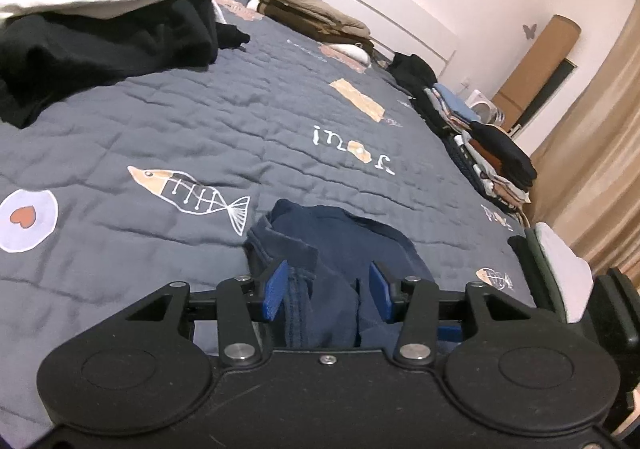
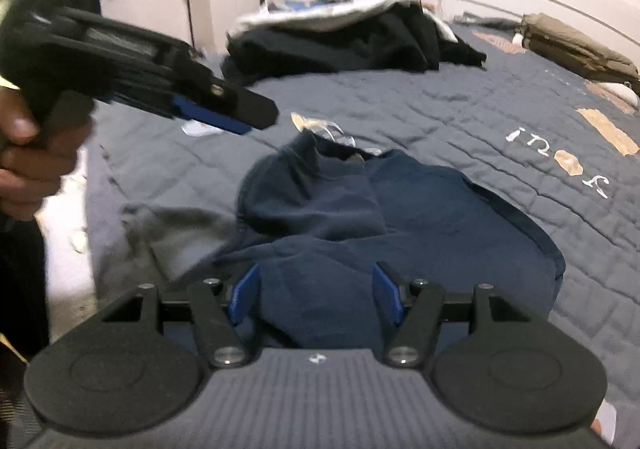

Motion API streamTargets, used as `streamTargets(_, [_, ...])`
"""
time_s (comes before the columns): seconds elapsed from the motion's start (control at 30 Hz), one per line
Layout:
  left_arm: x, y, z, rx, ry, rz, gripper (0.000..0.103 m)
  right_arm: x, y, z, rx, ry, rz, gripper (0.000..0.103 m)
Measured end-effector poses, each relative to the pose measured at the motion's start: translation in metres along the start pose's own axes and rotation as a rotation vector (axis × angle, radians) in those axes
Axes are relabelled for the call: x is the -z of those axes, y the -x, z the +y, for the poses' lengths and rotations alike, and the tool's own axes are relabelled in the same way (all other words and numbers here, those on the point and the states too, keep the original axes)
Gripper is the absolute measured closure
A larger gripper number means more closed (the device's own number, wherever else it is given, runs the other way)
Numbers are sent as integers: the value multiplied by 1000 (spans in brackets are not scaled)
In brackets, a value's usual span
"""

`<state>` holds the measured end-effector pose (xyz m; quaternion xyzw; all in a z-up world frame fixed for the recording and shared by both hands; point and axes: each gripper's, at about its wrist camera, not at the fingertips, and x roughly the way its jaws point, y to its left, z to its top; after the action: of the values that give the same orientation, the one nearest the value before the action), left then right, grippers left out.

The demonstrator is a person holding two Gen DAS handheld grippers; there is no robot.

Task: Fold clothes
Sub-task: 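Grasp the navy shirt edge with the right gripper while the left gripper holds its fold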

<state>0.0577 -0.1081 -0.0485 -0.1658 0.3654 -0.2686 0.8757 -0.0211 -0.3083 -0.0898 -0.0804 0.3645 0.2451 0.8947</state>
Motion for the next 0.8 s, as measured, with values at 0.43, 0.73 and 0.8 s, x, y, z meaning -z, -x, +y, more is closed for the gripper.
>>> streamTargets(0.43, [-6,-7,9,-4,32,-21,58,9,33,-74,67,-396,-227,97])
streamTargets(0.73, [-6,-28,5,-26,-47,-8,58,46,34,-163,191,-797,-312,99])
streamTargets(0.8, [-7,-39,4,-43,-80,7,58,51,33,-167,165,-810,-294,96])
